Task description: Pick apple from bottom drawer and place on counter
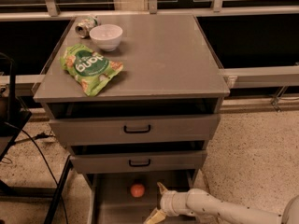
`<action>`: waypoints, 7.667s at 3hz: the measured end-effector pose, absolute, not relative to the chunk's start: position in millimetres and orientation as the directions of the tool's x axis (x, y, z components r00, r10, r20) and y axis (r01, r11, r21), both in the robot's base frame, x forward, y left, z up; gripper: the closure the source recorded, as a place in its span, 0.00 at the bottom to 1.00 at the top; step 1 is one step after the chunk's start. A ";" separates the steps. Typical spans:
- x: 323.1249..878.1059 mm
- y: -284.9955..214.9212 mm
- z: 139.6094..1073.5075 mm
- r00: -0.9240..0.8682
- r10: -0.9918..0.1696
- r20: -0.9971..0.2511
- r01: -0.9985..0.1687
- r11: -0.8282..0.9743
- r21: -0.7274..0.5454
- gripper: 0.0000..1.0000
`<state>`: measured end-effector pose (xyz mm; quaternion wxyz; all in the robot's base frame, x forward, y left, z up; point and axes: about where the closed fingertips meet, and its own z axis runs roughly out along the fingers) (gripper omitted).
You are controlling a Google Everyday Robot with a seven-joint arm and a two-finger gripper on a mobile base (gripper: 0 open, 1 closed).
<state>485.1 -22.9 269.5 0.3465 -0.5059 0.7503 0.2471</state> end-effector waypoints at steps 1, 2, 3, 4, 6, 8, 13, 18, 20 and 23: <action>503.6 -15.0 262.2 -0.206 -0.571 -0.795 -0.931 0.364 -0.021 0.00; 515.5 -9.9 255.9 -0.191 -0.564 -0.803 -0.931 0.362 -0.033 0.00; 534.0 -3.0 233.5 -0.196 -0.574 -0.795 -0.932 0.360 -0.030 0.00; 546.3 1.8 216.6 -0.203 -0.584 -0.786 -0.933 0.359 -0.026 0.00; 565.3 20.3 184.4 -0.191 -0.591 -0.784 -0.942 0.335 -0.023 0.00; 585.3 49.9 157.1 -0.169 -0.584 -0.794 -0.956 0.292 -0.011 0.00; 593.7 76.3 146.0 -0.141 -0.588 -0.797 -0.970 0.242 -0.007 0.66; 593.6 76.5 146.0 -0.141 -0.588 -0.797 -0.970 0.242 -0.007 0.66; 593.5 76.6 145.9 -0.141 -0.588 -0.797 -0.970 0.242 -0.007 0.11; 590.0 72.2 126.4 -0.142 -0.599 -0.788 -0.968 0.249 -0.015 0.25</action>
Offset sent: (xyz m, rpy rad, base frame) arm 0.0468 0.0152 -0.0194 0.0388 -0.0950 0.0014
